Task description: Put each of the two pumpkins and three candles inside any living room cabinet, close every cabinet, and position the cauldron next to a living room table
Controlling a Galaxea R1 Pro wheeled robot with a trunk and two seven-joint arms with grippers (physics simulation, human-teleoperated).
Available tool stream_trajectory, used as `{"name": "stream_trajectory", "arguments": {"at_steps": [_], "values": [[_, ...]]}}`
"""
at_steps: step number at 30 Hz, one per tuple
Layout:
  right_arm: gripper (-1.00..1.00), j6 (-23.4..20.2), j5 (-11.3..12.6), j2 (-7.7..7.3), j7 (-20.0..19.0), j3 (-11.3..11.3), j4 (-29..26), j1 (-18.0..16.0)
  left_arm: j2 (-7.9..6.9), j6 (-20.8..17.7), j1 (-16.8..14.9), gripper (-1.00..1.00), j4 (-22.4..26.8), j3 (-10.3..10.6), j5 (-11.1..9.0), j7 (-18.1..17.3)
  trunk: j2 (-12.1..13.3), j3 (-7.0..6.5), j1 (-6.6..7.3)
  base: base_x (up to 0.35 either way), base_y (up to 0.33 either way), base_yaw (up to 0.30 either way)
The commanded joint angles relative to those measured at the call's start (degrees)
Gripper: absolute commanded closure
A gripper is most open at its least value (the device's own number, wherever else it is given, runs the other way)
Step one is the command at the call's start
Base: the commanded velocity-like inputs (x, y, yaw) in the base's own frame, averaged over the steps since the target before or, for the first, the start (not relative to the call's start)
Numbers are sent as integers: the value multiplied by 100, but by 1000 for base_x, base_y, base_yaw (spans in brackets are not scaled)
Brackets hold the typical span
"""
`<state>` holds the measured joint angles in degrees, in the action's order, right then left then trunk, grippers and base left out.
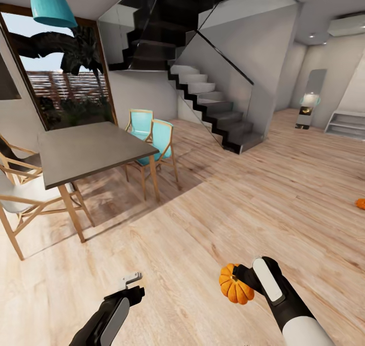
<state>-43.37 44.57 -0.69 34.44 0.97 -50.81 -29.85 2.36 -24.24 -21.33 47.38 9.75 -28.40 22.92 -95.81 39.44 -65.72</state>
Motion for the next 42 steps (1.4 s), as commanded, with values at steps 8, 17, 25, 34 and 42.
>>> {"name": "stream_trajectory", "arguments": {"at_steps": [8, 17, 25, 34, 42], "values": [[100, 2, 61, 8, 54, 0, 73, -3, 1, -11, -3, -100, 16, 18, -64, 54, -3, 7, 0, 0, 0, -274], [100, 139, 67, 7, 54, -1, 106, -3, -6, -11, -3, -100, 17, 15, -67, 54, -3, 7, 0, 0, 0, -283], [100, 144, 69, 26, 54, -4, 107, -3, -7, -11, -3, -100, 17, 10, -66, 54, -3, 7, 0, 0, 0, -284], [100, 145, 68, 42, 51, -9, 209, -3, -9, -11, -3, -100, 17, 9, -68, 54, -3, 7, 0, 0, 0, -284], [100, 145, 57, 60, 53, -9, 229, -3, -8, -11, -3, -100, 17, 9, -65, 54, -3, 7, 0, 81, 0, -284]]}}
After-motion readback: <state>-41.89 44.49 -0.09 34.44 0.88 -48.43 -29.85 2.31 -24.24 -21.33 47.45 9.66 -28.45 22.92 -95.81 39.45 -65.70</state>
